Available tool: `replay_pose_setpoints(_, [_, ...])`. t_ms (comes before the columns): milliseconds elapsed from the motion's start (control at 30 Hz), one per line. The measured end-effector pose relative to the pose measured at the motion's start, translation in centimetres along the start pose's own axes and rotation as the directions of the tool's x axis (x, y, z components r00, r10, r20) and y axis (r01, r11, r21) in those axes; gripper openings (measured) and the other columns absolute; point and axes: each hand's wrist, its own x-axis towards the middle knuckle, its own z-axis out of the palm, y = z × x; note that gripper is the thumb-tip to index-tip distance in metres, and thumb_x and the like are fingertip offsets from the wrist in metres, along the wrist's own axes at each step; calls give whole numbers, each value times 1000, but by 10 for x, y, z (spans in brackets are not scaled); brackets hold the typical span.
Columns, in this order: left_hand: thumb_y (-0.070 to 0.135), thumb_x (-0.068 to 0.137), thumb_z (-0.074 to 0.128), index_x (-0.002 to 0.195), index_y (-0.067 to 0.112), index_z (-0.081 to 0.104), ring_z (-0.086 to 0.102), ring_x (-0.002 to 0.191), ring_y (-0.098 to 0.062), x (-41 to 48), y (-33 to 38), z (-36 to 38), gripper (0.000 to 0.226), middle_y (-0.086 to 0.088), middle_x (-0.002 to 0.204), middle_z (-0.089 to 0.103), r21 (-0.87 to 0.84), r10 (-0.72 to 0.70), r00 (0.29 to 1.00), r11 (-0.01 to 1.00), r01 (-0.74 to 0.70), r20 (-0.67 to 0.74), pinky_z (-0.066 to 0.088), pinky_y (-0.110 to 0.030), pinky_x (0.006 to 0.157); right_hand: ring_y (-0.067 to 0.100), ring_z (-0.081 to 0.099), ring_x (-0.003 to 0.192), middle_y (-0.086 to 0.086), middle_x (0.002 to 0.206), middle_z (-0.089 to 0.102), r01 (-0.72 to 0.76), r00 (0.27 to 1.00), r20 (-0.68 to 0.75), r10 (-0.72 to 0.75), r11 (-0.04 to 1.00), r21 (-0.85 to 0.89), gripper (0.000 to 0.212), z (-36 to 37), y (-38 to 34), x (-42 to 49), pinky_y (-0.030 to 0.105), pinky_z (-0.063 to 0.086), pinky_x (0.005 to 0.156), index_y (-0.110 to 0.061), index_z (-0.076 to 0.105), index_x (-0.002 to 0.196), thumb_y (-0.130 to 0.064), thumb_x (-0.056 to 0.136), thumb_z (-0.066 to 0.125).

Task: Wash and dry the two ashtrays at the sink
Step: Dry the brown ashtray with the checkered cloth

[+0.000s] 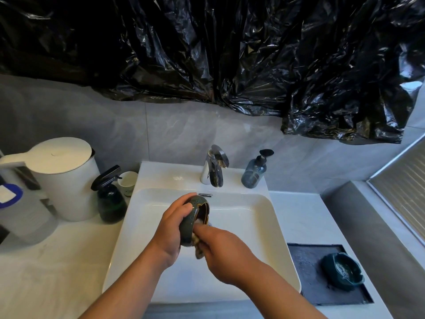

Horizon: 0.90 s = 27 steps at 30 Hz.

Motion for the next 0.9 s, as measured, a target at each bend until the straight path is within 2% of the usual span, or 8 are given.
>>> replay_pose_setpoints(133, [26, 100, 42, 113, 33, 67, 64, 107, -28, 0, 4, 4, 29, -6, 111, 71, -11, -43, 999, 999, 43, 24, 56, -46, 80, 25, 53, 100, -12, 162, 30, 63, 996, -40, -84, 924, -376, 77, -2, 10, 2, 34, 38, 66, -35, 18, 158, -3, 94, 47])
replay_pose_setpoints(267, [29, 100, 41, 112, 32, 67, 64, 105, -28, 1, 8, 6, 29, -8, 109, 71, -19, -69, 997, 997, 70, 43, 58, -44, 78, 26, 54, 104, -13, 164, 25, 61, 996, -40, -83, 917, -393, 77, -1, 14, 2, 34, 42, 70, -34, 17, 159, -3, 95, 47])
replay_pose_setpoints(400, [29, 99, 42, 110, 33, 67, 65, 100, -28, 3, 11, 9, 28, -11, 110, 69, -5, -44, 999, 999, 45, 7, 55, -40, 74, 16, 61, 96, 0, 121, 64, -53, 999, 13, 51, 972, 227, 37, -6, 4, 1, 23, 50, 79, -39, 54, 129, -16, 103, 41])
replay_pose_setpoints(467, [29, 99, 42, 114, 31, 66, 66, 103, -31, 4, 11, 10, 28, -12, 113, 69, -3, -19, 1000, 1000, 19, -3, 58, -42, 75, 10, 59, 80, 3, 109, 65, -146, 989, 83, 121, 865, 480, 34, -10, -3, 0, 14, 46, 68, -34, 63, 123, -15, 103, 42])
replay_pose_setpoints(567, [35, 94, 49, 113, 34, 66, 66, 106, -29, 4, 11, 10, 25, -9, 115, 68, 24, 47, 999, 999, -46, -4, 58, -43, 85, 11, 48, 63, 6, 90, 63, -181, 983, 129, 128, 652, 736, 28, -16, -7, -1, 21, 43, 58, -18, 69, 110, -12, 102, 43])
replay_pose_setpoints(667, [49, 83, 43, 115, 41, 59, 62, 112, -20, 2, 10, 11, 36, 5, 120, 64, 159, 146, 989, 976, -149, 29, 55, -23, 82, 10, 43, 58, 5, 76, 55, -170, 984, 125, 125, 470, 866, 18, -17, -5, -1, 22, 39, 55, -6, 66, 103, -11, 101, 49])
replay_pose_setpoints(767, [60, 94, 35, 129, 45, 48, 57, 117, -14, 0, 7, 15, 40, 11, 130, 55, 200, 156, 986, 966, -164, 54, 55, -14, 75, 8, 49, 60, 14, 86, 65, -136, 989, 91, 120, 447, 884, 11, -17, -5, 0, 22, 41, 59, -9, 69, 104, -11, 96, 61])
replay_pose_setpoints(900, [46, 104, 21, 130, 50, 45, 58, 110, -8, -8, 10, 20, 36, 21, 124, 55, 141, 73, 996, 987, -79, 51, 56, -15, 67, 17, 68, 74, 17, 96, 74, -127, 984, 67, 164, 392, 911, 21, -19, -1, 1, 25, 52, 66, -11, 70, 107, -19, 88, 71])
